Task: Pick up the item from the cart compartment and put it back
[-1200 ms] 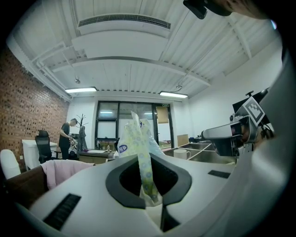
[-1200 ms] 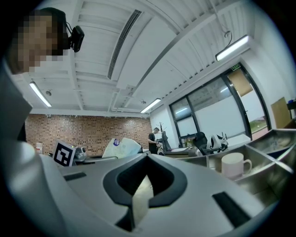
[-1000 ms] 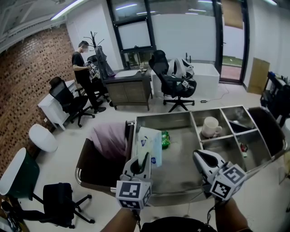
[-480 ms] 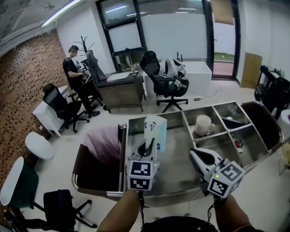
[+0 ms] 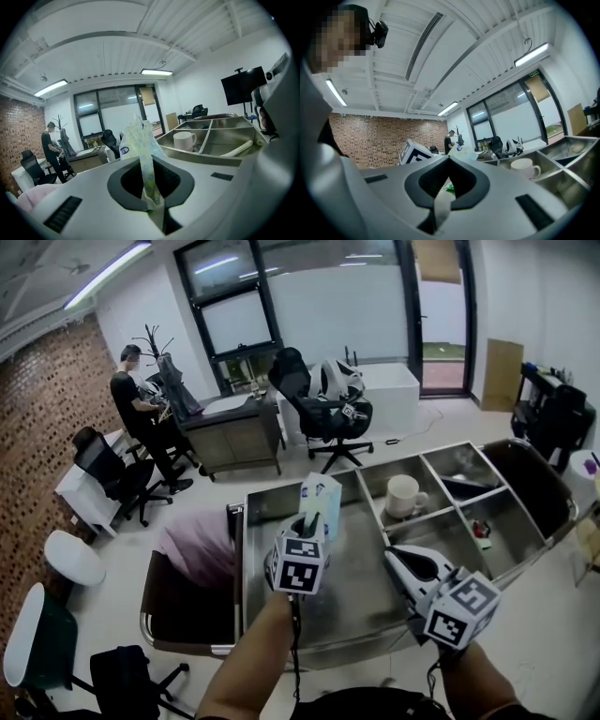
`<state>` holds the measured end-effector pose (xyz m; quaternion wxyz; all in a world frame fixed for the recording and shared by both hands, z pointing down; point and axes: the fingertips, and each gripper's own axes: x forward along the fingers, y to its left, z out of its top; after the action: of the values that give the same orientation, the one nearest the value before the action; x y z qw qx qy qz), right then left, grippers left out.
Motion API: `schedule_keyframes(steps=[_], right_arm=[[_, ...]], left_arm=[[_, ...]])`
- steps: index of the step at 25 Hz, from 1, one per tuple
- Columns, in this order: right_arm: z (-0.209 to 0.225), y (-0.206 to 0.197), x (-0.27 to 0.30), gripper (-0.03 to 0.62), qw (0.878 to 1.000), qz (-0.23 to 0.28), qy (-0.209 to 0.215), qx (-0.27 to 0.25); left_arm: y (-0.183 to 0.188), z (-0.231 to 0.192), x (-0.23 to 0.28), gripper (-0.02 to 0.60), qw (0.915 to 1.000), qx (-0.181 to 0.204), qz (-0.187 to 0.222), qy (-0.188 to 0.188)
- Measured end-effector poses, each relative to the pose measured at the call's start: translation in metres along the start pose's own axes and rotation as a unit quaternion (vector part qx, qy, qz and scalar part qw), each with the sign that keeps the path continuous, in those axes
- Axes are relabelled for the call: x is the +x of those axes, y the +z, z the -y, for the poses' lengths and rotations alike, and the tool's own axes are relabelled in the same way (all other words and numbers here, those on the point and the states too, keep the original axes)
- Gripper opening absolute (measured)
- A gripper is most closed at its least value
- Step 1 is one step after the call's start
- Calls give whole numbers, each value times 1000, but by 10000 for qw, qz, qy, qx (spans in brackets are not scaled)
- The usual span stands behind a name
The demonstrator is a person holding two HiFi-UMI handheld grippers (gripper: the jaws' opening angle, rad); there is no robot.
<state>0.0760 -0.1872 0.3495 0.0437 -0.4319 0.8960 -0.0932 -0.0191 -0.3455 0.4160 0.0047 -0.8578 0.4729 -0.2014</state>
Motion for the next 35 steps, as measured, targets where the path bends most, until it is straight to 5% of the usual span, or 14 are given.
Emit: schedule_keyframes(steps=[5, 18, 22, 35], right_arm=[[6, -2, -4, 17, 10000, 4, -88, 19], [15, -8, -4, 17, 9998, -41, -133, 119], [14, -7, -2, 17, 9998, -41, -117, 128], [7, -6, -1, 17, 9999, -23, -59, 123]], left_arm=[[-11, 7, 26, 6, 9990, 328, -247, -172], [-54, 47, 43, 16, 9885, 451, -1090, -942], [-64, 57, 41, 190, 9822, 578, -1334, -1187], [-42, 49, 18, 190, 9888, 568, -906, -1042]])
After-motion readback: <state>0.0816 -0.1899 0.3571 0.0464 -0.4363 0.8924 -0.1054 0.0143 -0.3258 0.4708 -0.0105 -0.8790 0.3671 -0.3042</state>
